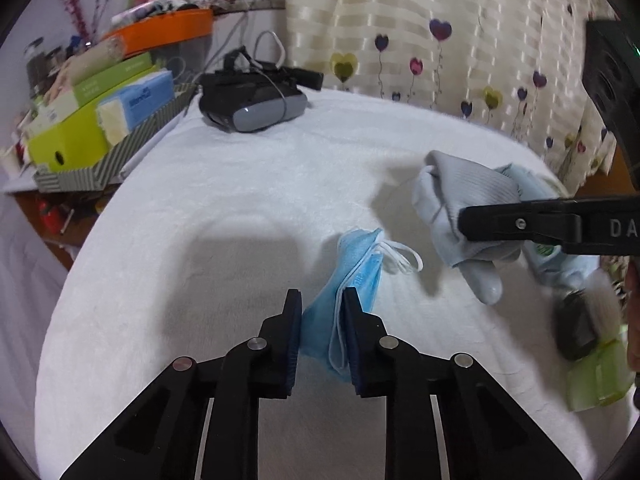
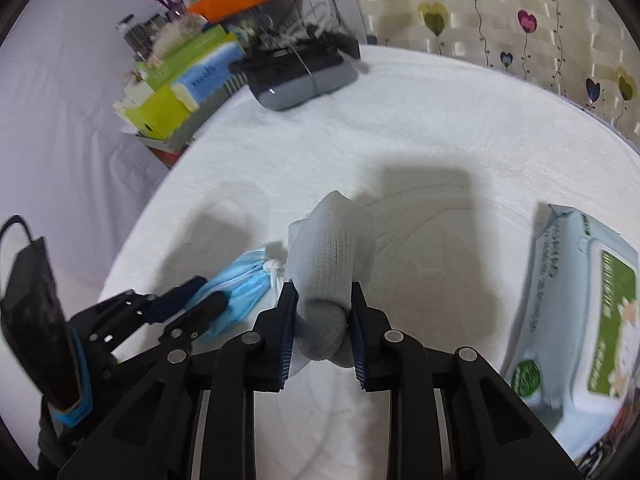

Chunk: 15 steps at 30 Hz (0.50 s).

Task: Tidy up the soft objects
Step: 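Grasp the blue face mask with the left gripper while the right grasps the grey sock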

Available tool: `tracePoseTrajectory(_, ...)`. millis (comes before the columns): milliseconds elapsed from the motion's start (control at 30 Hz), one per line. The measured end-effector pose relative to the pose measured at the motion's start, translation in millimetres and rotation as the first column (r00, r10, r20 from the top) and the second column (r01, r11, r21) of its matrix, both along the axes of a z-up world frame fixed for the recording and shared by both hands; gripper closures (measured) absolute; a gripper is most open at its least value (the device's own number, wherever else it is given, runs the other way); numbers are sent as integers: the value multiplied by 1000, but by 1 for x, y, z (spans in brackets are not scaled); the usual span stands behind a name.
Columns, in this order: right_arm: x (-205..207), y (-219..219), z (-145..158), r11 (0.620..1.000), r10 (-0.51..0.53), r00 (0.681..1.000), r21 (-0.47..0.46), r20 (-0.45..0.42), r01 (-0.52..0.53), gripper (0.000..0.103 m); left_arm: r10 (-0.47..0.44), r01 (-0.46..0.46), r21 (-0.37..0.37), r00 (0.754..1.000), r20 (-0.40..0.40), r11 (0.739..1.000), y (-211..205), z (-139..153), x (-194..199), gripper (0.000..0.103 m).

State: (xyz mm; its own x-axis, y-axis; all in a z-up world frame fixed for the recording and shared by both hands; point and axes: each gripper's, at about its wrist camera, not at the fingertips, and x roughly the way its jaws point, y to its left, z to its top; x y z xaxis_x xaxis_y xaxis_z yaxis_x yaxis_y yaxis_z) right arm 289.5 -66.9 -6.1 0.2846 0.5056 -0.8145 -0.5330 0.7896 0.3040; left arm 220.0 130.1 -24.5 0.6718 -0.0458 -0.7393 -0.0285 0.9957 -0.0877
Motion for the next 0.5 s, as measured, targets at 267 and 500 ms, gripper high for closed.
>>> tracePoseTrajectory(267,-51,-38,38,995,-10,995,96,95,1,78,79,-72,-66,990,116,995,-19,48,-54,84)
tracePoseTrajectory(500,-96,-69,59,988,-21,987,153,162,-4,78,90,-75,-88,980,178,993,-46,78,-90,84)
